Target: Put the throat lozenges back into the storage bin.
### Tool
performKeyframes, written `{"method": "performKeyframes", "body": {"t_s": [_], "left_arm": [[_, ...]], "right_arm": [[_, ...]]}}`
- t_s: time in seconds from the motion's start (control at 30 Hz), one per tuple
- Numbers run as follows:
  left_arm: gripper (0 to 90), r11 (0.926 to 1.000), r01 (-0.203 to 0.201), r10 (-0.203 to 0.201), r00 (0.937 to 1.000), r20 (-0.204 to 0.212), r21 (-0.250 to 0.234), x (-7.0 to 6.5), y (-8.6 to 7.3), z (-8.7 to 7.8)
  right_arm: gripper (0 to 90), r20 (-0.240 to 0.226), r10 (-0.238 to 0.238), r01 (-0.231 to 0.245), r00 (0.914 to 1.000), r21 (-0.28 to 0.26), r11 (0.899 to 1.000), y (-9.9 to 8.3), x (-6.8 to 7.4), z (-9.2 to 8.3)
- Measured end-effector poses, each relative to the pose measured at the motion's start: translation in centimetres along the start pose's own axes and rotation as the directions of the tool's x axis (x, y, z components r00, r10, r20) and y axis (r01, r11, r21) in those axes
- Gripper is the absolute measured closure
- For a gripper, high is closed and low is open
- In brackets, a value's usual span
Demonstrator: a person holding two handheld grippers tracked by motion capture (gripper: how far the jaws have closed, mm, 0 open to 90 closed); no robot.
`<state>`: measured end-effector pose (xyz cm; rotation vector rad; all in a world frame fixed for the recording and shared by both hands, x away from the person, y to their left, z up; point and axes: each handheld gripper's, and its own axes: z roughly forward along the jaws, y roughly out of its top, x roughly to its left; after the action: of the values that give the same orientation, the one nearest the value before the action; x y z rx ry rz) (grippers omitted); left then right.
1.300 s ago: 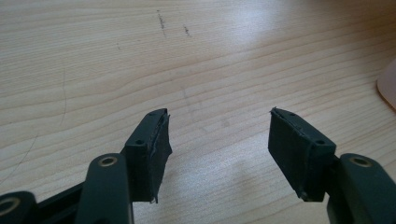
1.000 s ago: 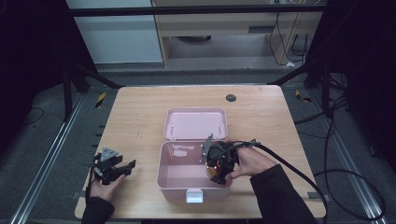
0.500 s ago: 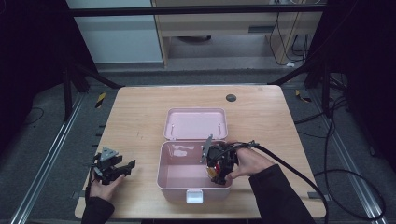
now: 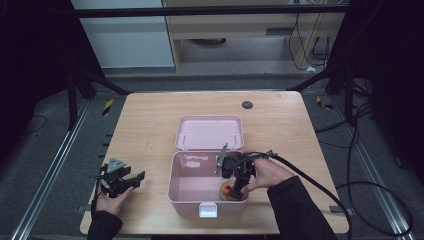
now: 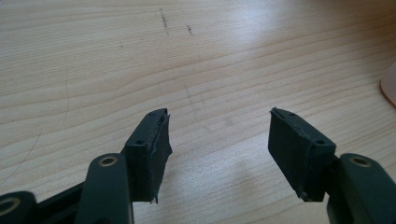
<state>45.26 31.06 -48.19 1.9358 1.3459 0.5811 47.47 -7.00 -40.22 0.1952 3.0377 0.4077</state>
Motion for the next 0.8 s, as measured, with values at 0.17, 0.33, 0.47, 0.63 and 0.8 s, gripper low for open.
{"method": "performKeyframes", "body": {"t_s": [0.17,0.33,0.47,0.63,0.8], "left_arm": [[38.1,1.0000,-0.003,0.003,1.0000,0.000,0.002,0.0,0.0,0.0],[38.1,1.0000,-0.002,0.002,1.0000,-0.001,0.002,0.0,0.0,0.0],[38.1,1.0000,-0.003,0.003,1.0000,-0.001,0.003,0.0,0.0,0.0],[38.1,1.0000,-0.003,0.003,1.0000,-0.001,-0.001,0.0,0.0,0.0],[38.1,1.0000,-0.002,0.002,1.0000,-0.001,-0.003,0.0,0.0,-0.1]], "right_arm": [[17.5,0.010,-0.002,0.003,0.9999,-0.031,1.000,0.0,0.1,-0.3],[20.3,0.024,0.016,-0.014,0.9996,-0.100,0.995,-0.1,0.1,-1.4],[22.0,0.050,0.047,-0.038,0.9976,-0.177,0.983,-0.4,0.1,-2.8],[23.1,0.112,0.095,-0.062,0.9892,-0.267,0.962,-1.0,-0.1,-4.4],[21.0,0.191,0.167,-0.100,0.9672,-0.319,0.942,-1.7,-0.4,-5.8]]}}
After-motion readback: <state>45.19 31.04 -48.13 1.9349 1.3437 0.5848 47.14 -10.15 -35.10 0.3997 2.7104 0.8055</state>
